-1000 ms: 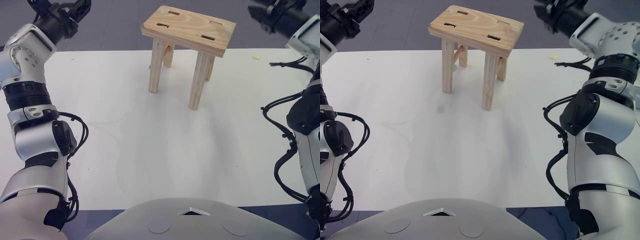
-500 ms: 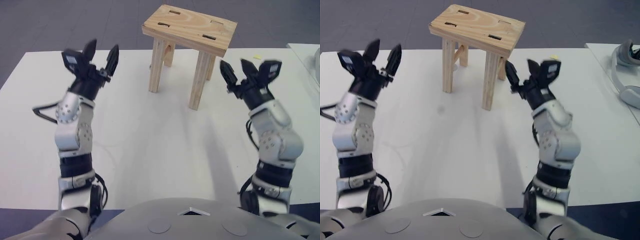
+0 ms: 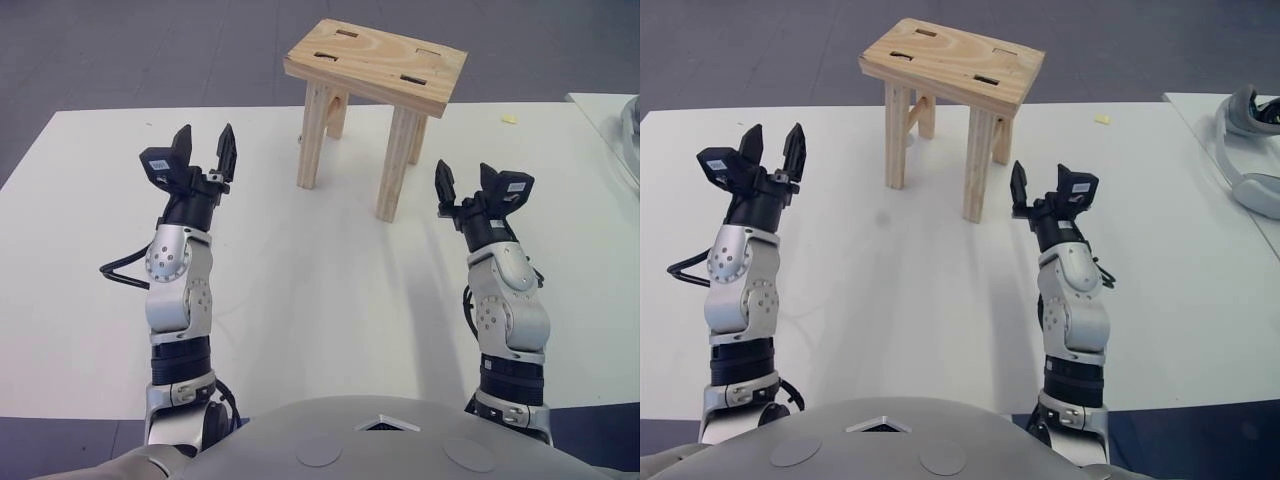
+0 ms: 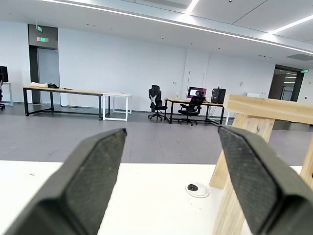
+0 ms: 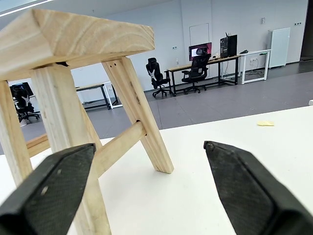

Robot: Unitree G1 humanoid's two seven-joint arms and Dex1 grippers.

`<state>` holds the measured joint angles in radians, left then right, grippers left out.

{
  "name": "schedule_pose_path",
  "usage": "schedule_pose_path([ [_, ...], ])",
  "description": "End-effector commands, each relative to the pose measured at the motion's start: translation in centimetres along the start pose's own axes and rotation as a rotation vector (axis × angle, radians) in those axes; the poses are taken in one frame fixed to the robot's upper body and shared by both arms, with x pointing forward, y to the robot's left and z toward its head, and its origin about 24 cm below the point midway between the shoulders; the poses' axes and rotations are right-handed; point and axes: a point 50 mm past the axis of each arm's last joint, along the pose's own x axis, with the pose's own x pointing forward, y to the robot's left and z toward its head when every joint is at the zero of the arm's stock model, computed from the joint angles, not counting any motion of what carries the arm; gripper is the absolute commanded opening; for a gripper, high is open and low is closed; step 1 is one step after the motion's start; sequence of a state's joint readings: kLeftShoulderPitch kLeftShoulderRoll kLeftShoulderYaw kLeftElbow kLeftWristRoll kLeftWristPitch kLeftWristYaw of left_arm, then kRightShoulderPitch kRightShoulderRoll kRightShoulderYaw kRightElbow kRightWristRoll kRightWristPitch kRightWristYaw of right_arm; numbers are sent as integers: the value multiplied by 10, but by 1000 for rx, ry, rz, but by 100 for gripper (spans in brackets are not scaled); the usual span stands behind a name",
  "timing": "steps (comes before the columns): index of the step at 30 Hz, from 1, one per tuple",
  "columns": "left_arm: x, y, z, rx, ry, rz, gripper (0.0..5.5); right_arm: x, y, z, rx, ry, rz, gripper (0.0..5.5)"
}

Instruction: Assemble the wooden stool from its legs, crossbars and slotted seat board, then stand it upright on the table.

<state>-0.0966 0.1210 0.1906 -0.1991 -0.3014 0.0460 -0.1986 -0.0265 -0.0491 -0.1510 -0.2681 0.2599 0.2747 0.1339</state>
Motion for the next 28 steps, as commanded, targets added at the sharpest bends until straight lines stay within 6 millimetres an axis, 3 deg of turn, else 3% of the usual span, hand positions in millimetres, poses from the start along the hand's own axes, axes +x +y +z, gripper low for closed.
schedule_pose_path([
  [1, -2, 1, 0, -5, -4, 12, 347, 3, -2, 0, -5, 1, -7, 413],
  [28, -1, -8, -6, -23, 17, -34, 347, 3, 1, -1, 2, -18, -8, 413],
])
